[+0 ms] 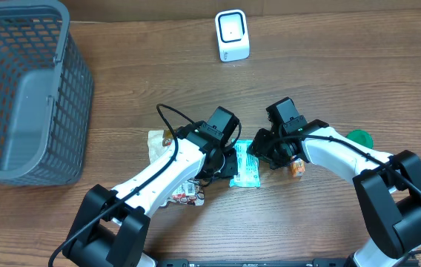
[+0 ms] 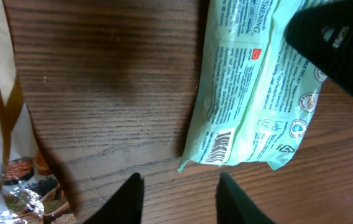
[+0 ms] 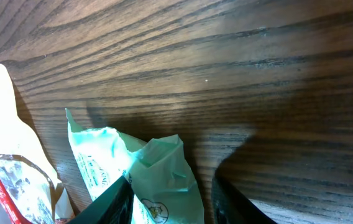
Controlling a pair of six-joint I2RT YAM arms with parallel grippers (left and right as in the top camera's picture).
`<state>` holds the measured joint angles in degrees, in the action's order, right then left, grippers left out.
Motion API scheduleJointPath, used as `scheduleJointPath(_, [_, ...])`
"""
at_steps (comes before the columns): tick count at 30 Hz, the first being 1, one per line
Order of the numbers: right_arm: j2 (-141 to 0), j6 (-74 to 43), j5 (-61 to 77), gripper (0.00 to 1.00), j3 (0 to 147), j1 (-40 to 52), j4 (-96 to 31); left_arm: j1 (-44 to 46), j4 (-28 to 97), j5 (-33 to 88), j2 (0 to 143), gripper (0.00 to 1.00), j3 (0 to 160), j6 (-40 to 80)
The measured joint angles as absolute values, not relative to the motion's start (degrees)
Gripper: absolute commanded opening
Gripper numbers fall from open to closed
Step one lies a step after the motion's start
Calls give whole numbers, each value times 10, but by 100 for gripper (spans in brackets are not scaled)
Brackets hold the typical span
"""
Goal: Scan the item barcode
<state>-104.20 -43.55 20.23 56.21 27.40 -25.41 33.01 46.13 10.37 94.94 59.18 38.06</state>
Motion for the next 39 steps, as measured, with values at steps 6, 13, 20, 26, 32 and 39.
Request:
scheduleJointPath(6, [-1042, -409, 227, 53, 564, 270, -265, 330, 456, 109, 950, 45, 592, 389])
scheduleJointPath(13, [-1040, -386, 230, 52, 569, 260, -290, 329, 455, 110, 950, 48, 592, 389])
scheduleJointPath(20, [-1033, -379, 209, 48, 569, 271, -329, 329, 455, 100, 950, 68, 592, 385])
scheduleJointPath(26, [-1028, -397, 205, 48, 563, 309, -330, 316, 456, 84, 950, 65, 592, 384])
scheduleJointPath(32, [-1027, -429, 206, 48, 560, 353, -313, 293, 456, 79, 950, 62, 592, 384])
scheduleJointPath(39, [-1020, -424, 213, 54, 564, 325, -334, 281, 475, 77, 950, 55, 592, 370])
